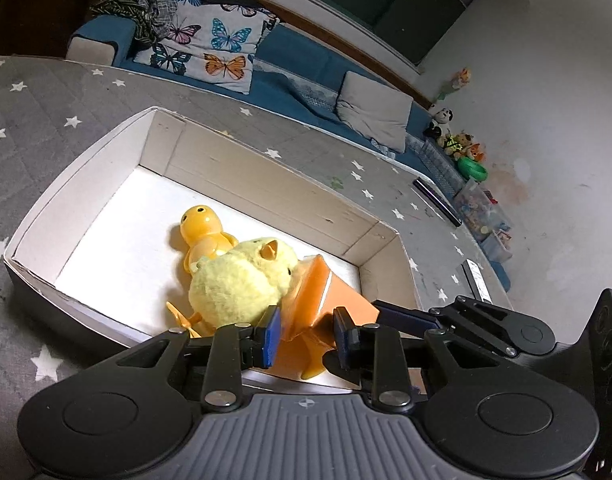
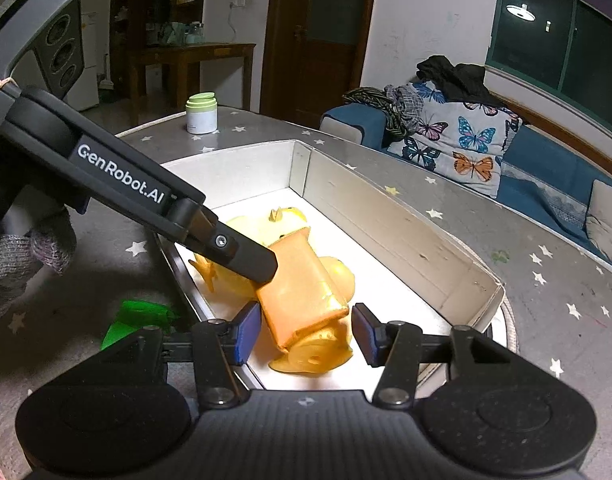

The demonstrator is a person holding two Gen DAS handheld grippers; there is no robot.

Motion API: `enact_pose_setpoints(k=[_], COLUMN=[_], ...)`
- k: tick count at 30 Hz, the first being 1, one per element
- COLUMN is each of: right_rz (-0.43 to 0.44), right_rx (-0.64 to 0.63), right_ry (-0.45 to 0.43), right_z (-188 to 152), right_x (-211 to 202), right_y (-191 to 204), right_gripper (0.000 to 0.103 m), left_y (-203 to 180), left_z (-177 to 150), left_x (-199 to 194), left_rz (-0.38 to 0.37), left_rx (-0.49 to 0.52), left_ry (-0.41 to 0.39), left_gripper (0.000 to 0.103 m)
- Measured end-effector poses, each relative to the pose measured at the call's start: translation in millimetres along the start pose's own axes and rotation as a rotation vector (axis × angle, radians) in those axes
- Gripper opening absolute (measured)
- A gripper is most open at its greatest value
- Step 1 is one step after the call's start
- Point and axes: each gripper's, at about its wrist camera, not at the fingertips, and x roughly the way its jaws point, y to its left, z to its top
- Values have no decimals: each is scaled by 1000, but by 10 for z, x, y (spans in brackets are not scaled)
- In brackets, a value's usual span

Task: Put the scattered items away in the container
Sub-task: 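Open the left gripper to drop the orange sponge in the box, then move the left gripper to the green packet and close on it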

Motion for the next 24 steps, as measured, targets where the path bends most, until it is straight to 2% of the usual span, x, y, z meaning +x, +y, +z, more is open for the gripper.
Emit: enact_pose_setpoints(k=[14,24], right_rz=[-43,-18], right_rx=[15,4], right_ry=[-66,-134], right_z=[-81,-170], right_x=[-265,-561], right_y=[75,305], right_gripper=[52,52], left_y=[-43,-5], left_z=[-71,-279], left_x=[-180,-488], left_rz=[-2,8], left_rx=[17,21], left_ry=[-31,-65], left_gripper=[31,31])
